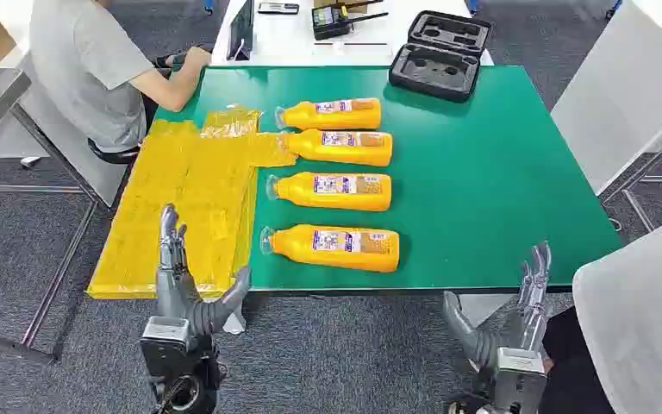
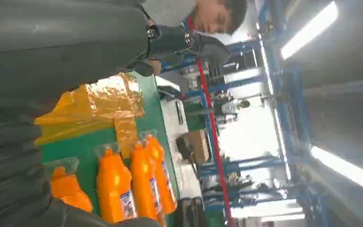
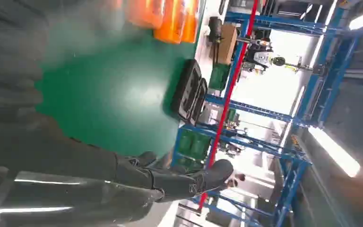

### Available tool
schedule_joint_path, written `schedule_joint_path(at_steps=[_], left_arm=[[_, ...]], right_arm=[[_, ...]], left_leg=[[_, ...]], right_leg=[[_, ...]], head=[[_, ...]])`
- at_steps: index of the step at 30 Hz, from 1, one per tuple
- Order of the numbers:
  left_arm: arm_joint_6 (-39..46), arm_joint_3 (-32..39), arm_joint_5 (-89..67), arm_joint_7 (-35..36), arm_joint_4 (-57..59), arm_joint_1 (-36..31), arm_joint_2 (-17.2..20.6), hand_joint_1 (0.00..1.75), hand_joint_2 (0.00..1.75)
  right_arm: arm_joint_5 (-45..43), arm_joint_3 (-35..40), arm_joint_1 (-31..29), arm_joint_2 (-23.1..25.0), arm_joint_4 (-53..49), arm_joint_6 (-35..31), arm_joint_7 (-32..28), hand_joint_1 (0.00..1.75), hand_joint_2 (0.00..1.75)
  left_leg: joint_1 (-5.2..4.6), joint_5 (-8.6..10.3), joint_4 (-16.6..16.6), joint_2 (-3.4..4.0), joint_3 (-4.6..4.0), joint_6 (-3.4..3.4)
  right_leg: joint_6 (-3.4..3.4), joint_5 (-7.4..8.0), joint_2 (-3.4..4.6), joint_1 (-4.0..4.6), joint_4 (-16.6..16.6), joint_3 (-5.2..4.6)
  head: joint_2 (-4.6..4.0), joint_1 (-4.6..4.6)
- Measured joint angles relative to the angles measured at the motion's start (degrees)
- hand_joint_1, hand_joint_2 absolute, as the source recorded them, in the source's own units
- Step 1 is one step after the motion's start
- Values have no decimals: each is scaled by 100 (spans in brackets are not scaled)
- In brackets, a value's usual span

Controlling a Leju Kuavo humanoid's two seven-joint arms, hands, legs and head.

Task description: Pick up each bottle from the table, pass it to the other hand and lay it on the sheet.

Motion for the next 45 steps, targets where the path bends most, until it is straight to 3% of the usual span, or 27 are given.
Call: schedule_joint_path(at_steps=[6, 10, 15, 25, 40, 45], left_arm=[[-245, 7, -411, 2, 708, -105, -81, 0, 175], [-474, 9, -465, 2, 1196, -212, -232, 0, 175], [-649, -33, -520, 2, 1637, -285, -433, 0, 175], [-419, -647, -153, 0, 1844, -413, -507, 0, 175], [-360, -850, -107, 0, 1844, -490, -503, 0, 175], [110, -909, 136, 0, 1674, -503, -468, 0, 175]], right_arm=[[553, -83, -233, 100, 322, 376, 184, 0, 175], [1771, -26, -594, 125, 783, 299, 225, 0, 175], [2566, 195, -981, 127, 1194, 195, 448, 0, 175], [2959, 435, -1825, -11, 2405, 229, 686, 0, 175], [2996, 509, -2004, -98, 2946, 210, 706, 0, 175], [2987, 549, -2096, -105, 3172, 291, 772, 0, 175]], left_leg=[[0, 0, 0, 2, 0, 0], [-1, 2, 0, 2, 0, 1], [0, 2, 1, 2, 0, 2], [-1, 2, 1, 0, -1, 2], [-1, 2, 1, 0, -2, 2], [0, 2, 1, 0, -2, 2]], right_leg=[[0, 0, 1, 0, 0, 0], [0, 2, 1, 0, 0, 1], [1, 2, 1, 0, 1, 0], [1, 2, 0, 0, 1, 0], [1, 2, 0, 0, 1, 0], [1, 2, 0, 0, 2, 0]], head=[[0, 0], [0, 0], [0, -2], [0, 0], [0, 0], [0, 0]])
